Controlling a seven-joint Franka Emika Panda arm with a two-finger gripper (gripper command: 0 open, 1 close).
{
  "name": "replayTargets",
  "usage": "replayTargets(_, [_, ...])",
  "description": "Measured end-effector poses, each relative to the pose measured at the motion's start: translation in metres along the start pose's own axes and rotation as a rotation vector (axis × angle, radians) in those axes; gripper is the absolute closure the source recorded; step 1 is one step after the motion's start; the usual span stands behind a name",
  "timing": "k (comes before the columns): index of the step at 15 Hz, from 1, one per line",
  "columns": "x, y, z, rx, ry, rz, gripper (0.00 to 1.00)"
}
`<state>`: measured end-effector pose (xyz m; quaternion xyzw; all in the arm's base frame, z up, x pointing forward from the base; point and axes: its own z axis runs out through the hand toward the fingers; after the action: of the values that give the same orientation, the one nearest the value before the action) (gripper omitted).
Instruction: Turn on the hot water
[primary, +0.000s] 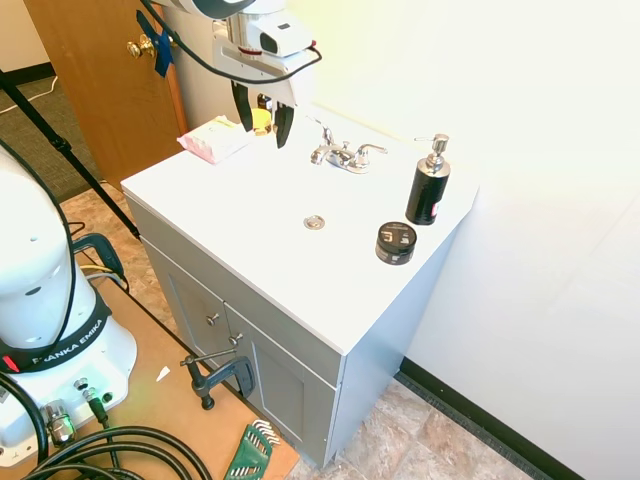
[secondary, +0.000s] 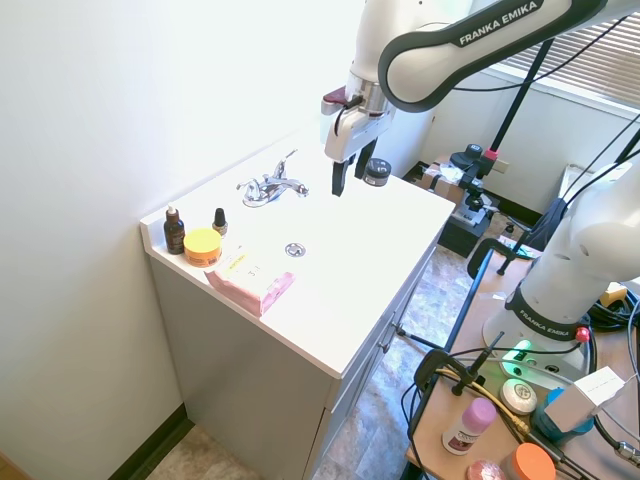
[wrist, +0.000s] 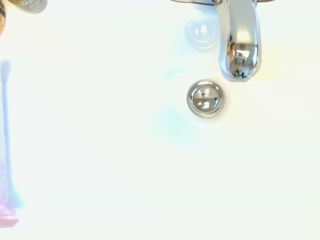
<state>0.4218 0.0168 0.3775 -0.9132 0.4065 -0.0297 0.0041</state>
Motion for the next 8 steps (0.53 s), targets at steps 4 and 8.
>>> replayTargets(4, [0.000,-0.005,0.005,-0.007,0.029,0.009,0.00])
replayTargets(8, [-0.001,-0.032,0.022,0.046,0.188,0.058,0.00])
